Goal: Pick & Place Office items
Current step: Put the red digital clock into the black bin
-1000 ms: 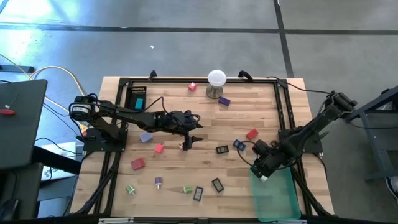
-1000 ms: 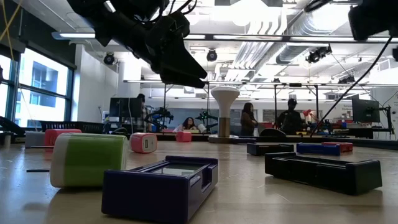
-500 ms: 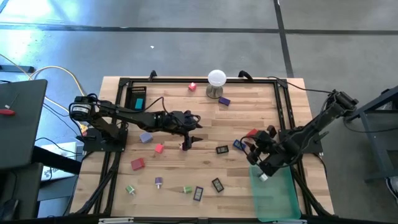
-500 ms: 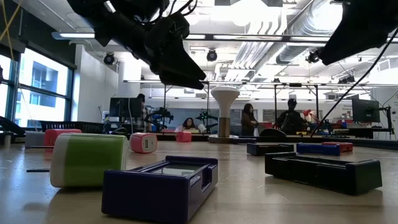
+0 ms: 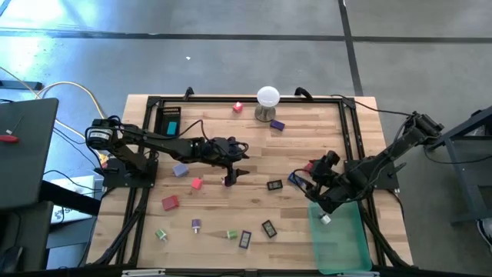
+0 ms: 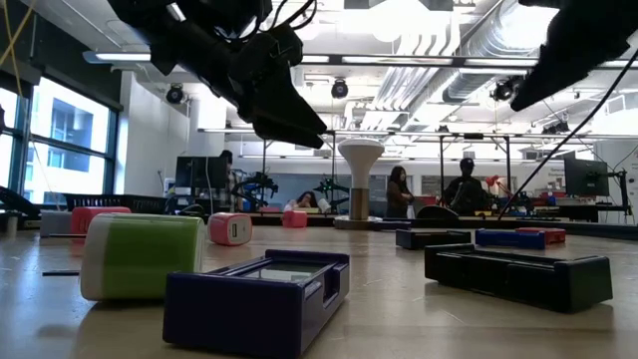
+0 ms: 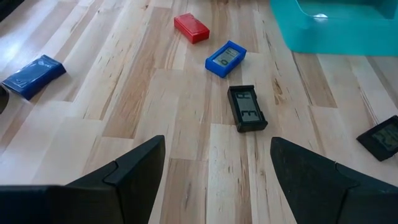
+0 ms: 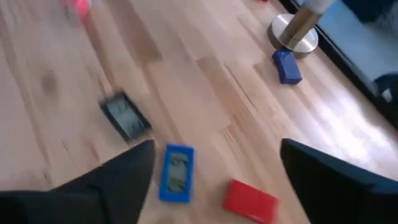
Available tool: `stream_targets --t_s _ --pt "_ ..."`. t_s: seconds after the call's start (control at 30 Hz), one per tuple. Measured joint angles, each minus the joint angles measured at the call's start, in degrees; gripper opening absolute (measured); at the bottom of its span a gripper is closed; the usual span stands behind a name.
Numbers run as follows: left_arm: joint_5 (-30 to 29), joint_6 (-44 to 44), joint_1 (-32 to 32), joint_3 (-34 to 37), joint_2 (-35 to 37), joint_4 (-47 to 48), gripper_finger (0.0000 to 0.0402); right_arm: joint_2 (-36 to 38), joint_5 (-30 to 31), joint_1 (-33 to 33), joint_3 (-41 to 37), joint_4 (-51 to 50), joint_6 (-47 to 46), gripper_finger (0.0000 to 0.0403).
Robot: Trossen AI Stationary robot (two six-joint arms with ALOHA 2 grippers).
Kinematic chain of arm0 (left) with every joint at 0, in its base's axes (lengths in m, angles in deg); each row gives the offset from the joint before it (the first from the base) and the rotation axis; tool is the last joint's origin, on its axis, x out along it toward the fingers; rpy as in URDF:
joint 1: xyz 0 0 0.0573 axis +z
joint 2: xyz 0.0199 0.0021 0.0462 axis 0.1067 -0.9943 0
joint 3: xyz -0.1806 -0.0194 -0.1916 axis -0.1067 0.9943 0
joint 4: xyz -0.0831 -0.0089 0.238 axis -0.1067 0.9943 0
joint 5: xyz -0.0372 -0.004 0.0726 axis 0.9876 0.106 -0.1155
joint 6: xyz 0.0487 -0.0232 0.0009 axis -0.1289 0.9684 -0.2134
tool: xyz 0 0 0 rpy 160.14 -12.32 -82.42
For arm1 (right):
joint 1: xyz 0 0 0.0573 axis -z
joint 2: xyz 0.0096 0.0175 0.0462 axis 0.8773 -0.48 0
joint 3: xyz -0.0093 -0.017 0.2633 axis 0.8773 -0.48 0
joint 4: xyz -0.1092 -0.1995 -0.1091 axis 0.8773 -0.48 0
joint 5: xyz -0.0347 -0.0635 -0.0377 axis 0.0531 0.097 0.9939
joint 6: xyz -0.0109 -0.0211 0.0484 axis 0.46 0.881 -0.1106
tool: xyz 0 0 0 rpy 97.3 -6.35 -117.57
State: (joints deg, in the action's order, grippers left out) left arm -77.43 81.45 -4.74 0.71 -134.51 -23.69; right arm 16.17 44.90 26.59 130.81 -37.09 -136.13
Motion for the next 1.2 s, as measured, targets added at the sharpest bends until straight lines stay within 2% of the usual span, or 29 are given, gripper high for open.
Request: stream_targets --t_s 0.1,0.17,0.3,0.37,0.5,0.57,0.73,0.87,1.07,1.2 --pt "0.0 0.0 0.0 0.0 0.0 0.0 0.0285 0.0 -2.9 0.0 0.0 -7.3 10.2 0.0381" --pt "0.0 0.0 0.0 0.0 0.0 0.0 0.0285 0.0 -3.7 0.0 0.0 -12.6 11.6 0.0395" --pt "0.0 0.0 0.0 0.0 0.0 0.0 0.0285 0.0 -1.6 0.1 0.0 -20.3 13.6 0.0388" --pt "0.0 -0.1 0.0 0.0 0.0 0.0 0.0285 0.1 -5.1 0.9 0.0 -21.4 17.8 0.0383" --pt "0.0 -0.1 0.1 0.0 0.0 -0.2 0.0285 1.9 -17.9 9.0 0.0 -20.2 27.0 0.0382" --pt "0.0 -0.1 0.3 0.0 0.0 -0.2 0.0285 2.4 -21.7 13.5 0.0 -19.2 31.4 0.0382" --pt "0.0 0.0 0.5 0.0 0.0 -0.3 0.0285 2.7 -23.4 22.3 -0.1 -10.1 43.4 0.0379" --pt "0.0 1.5 0.4 0.0 0.0 0.5 0.0285 2.8 -28.3 27.1 -2.4 -1.6 53.0 0.0379" --pt "0.0 -0.1 1.2 0.0 0.0 1.3 0.0285 2.8 -28.7 33.0 -6.4 -1.6 57.9 0.0378" --pt "0.0 -0.3 2.3 0.0 0.0 1.2 0.0285 2.8 -32.8 35.6 -7.9 0.0 59.8 0.0378"
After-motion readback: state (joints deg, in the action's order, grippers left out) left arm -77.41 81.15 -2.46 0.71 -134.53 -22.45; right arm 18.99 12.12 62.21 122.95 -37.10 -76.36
